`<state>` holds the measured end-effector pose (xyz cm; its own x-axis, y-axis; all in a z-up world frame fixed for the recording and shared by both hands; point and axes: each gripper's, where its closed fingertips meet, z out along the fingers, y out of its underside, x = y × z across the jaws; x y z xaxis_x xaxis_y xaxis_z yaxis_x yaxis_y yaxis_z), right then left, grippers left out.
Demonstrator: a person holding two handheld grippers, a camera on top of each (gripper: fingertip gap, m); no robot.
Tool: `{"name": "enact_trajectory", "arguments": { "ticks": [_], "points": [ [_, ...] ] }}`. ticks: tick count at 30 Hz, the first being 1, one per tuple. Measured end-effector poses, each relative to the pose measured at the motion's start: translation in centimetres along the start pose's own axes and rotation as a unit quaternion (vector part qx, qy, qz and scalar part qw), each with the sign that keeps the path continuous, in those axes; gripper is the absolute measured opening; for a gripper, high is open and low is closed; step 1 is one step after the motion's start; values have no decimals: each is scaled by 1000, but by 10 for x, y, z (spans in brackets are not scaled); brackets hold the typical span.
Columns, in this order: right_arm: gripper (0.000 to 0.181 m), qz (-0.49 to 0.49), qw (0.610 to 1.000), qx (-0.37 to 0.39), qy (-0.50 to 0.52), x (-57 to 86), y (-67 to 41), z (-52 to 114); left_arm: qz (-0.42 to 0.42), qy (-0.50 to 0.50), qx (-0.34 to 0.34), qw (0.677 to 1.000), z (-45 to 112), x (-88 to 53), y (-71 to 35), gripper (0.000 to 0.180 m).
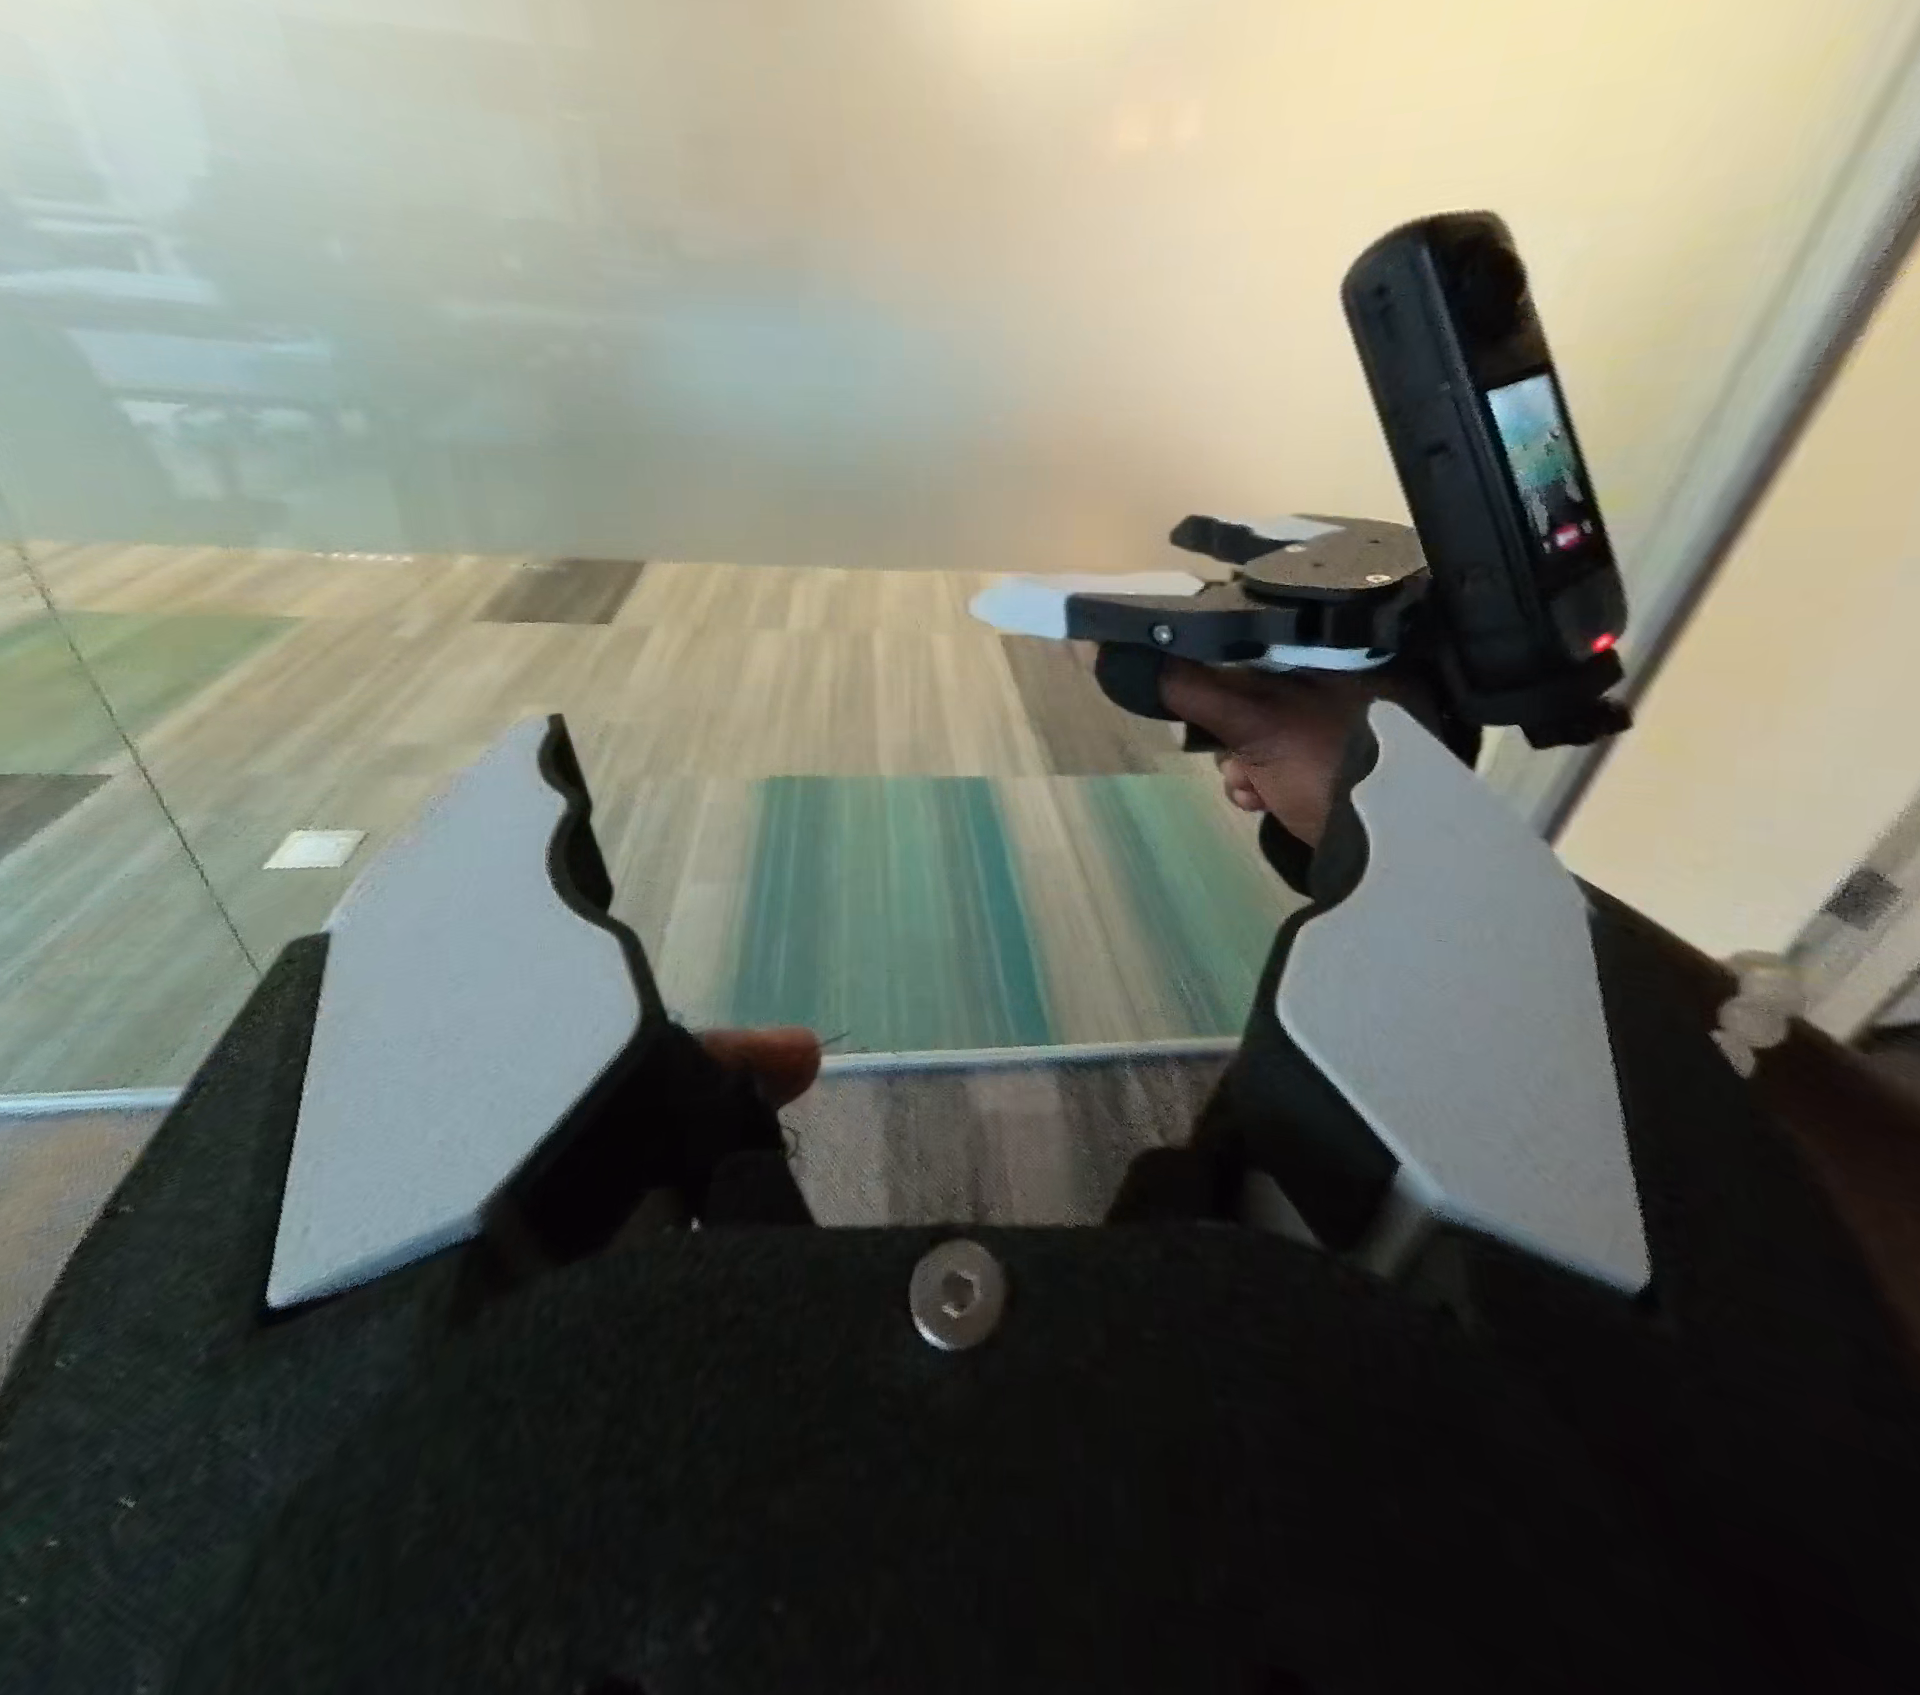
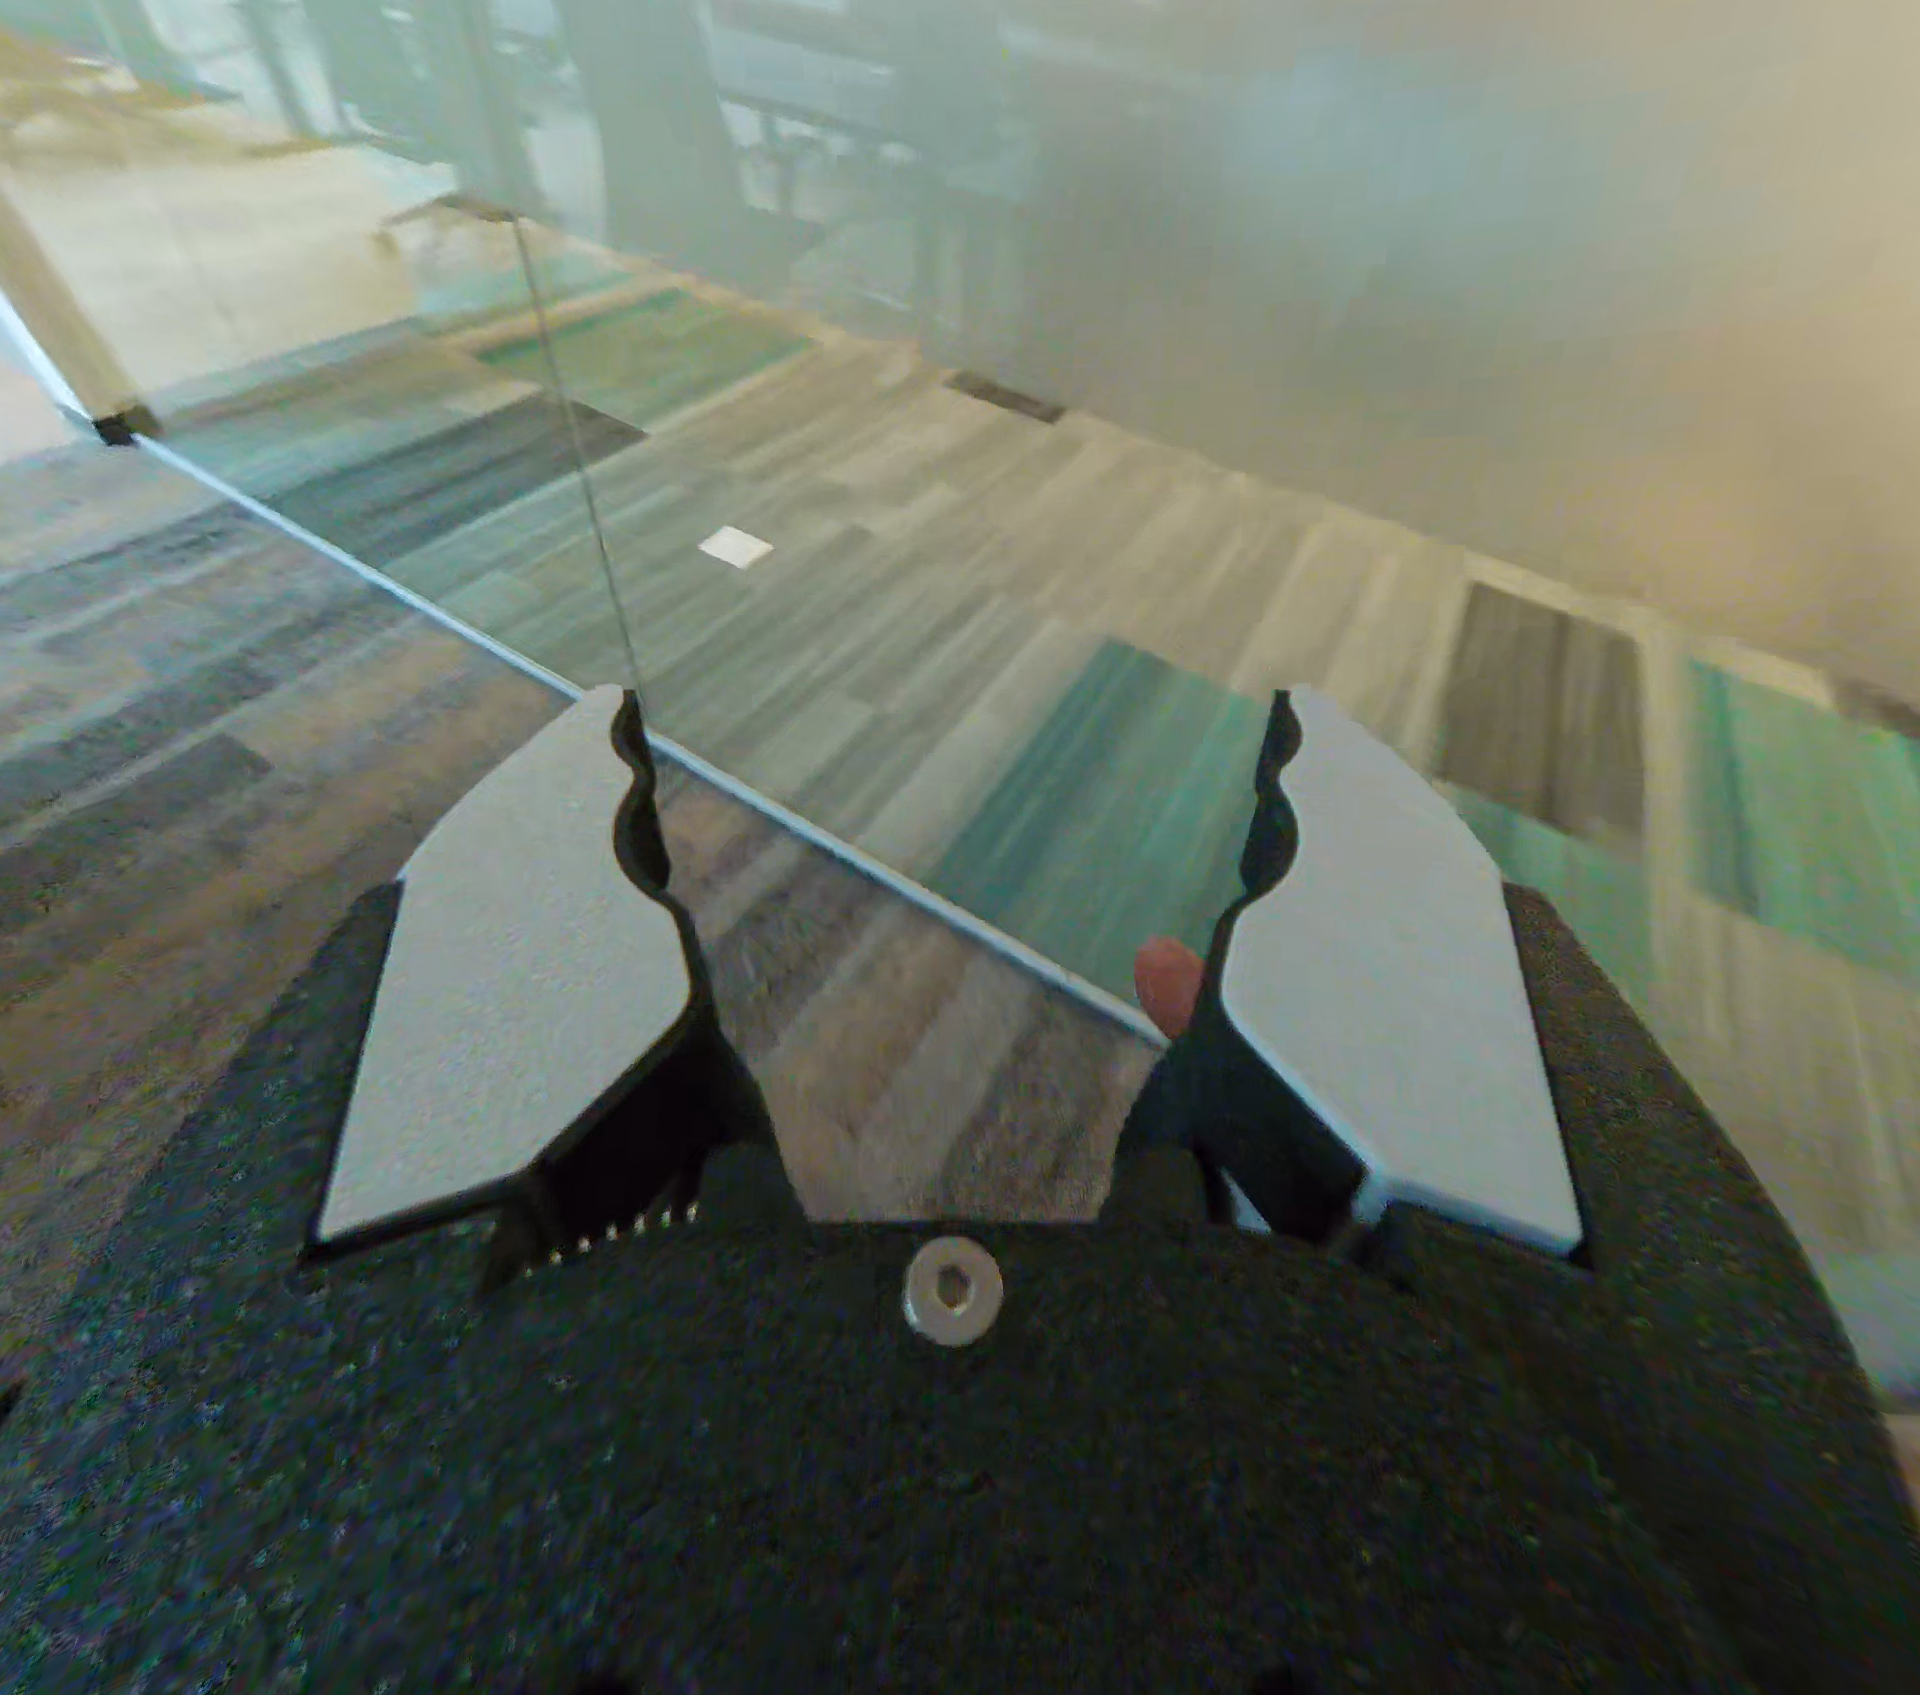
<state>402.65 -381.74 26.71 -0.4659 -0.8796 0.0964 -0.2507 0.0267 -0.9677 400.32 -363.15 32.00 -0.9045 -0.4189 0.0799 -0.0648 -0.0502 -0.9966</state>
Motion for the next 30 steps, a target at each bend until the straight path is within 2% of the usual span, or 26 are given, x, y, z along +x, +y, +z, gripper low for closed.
{"name": "enact_trajectory", "arguments": {
  "ticks": [6,9,12,17,19,21,24,26,30],
  "points": [
    [108,16,998,5,-57,-147,-69,203,-3,-32,43,999,94,-227,-46,131],
    [109,-21,995,-7,-97,-234,-108,297,0,-80,33,996,115,-350,-55,131],
    [106,-25,992,12,-124,-323,-145,389,-17,-145,35,989,121,-490,-57,125],
    [106,-18,982,23,-184,-509,-173,559,2,-252,36,967,129,-731,-51,127],
    [108,-20,974,30,-224,-601,-189,624,26,-305,26,952,125,-834,-61,128],
    [111,-22,962,21,-270,-700,-211,679,1,-327,23,945,116,-918,-74,129],
    [112,-36,940,24,-337,-848,-257,738,13,-395,27,918,91,-1043,-94,127],
    [111,-52,923,37,-380,-943,-286,769,-13,-407,25,913,82,-1118,-99,129],
    [110,-56,898,56,-434,-1115,-322,834,12,-410,31,912,83,-1269,-107,128]
  ]
}}
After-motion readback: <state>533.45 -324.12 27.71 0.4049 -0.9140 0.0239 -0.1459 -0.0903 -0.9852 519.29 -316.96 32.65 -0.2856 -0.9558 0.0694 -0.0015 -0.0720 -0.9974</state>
